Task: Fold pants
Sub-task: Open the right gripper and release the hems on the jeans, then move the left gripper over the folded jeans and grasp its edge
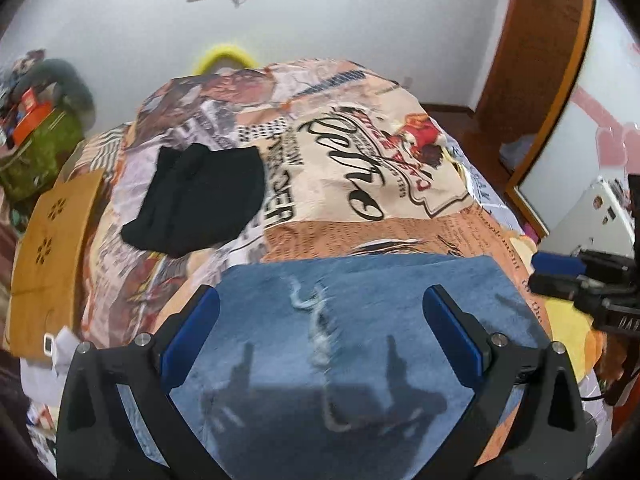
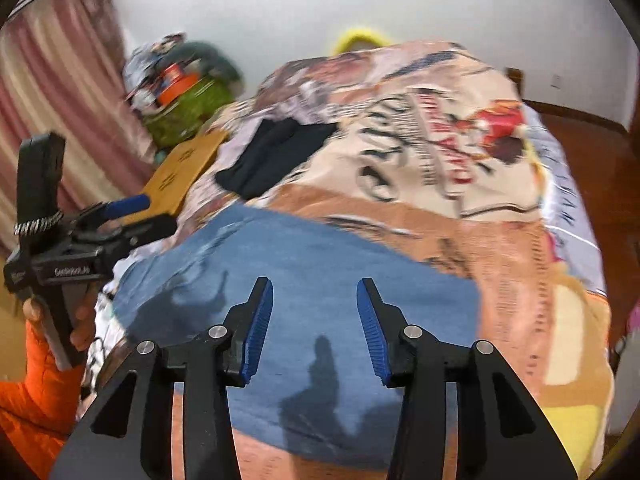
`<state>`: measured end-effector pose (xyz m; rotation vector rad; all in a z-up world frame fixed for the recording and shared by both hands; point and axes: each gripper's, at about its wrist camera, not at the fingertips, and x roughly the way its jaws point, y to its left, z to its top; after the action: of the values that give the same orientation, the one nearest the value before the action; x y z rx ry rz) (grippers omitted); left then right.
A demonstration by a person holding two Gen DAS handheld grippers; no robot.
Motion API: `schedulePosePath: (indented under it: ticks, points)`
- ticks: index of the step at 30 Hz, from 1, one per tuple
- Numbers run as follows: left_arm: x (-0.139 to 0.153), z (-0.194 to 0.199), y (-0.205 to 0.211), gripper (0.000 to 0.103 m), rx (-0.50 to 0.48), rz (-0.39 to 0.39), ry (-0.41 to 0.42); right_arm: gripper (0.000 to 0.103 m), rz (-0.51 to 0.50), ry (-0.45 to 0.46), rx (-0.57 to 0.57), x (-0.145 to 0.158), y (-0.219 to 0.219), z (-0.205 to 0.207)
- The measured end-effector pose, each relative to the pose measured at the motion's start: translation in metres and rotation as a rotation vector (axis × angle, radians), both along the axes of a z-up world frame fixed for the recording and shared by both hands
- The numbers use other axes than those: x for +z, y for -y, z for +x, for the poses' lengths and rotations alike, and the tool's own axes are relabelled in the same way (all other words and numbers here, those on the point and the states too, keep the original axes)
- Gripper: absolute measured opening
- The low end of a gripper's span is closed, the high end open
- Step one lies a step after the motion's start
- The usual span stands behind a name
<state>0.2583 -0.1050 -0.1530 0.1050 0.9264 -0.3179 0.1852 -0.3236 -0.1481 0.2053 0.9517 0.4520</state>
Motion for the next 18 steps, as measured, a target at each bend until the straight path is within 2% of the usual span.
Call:
schedulePosePath:
  ticks: [6, 9, 14, 16, 18]
  points:
    - [-0.021, 0.02, 0.041, 0.103, -0.088, 0.02, -0.056, 0.04, 0.0, -0.028, -0.077, -0.013, 0.034, 0.009]
    - [-0.039, 0.03, 0.056, 0.103, -0.112, 0.064, -0.11, 0.04, -0.005, -0.062, -0.093, -0.03, 0.039, 0.017]
    - [-0.071, 0.037, 0.069, 0.103, -0.146, 0.129, -0.176, 0.04, 0.0, -0.115, -0.077, -0.056, 0.036, 0.024]
    - [-0.083, 0.038, 0.071, 0.103, -0.152, 0.168, -0.206, 0.04, -0.035, -0.128, -0.07, -0.067, 0.032, 0.023]
    - [-0.089, 0.037, 0.067, 0.103, -0.159, 0.16, -0.224, 0.04, -0.068, -0.146, -0.048, -0.078, 0.028, 0.02]
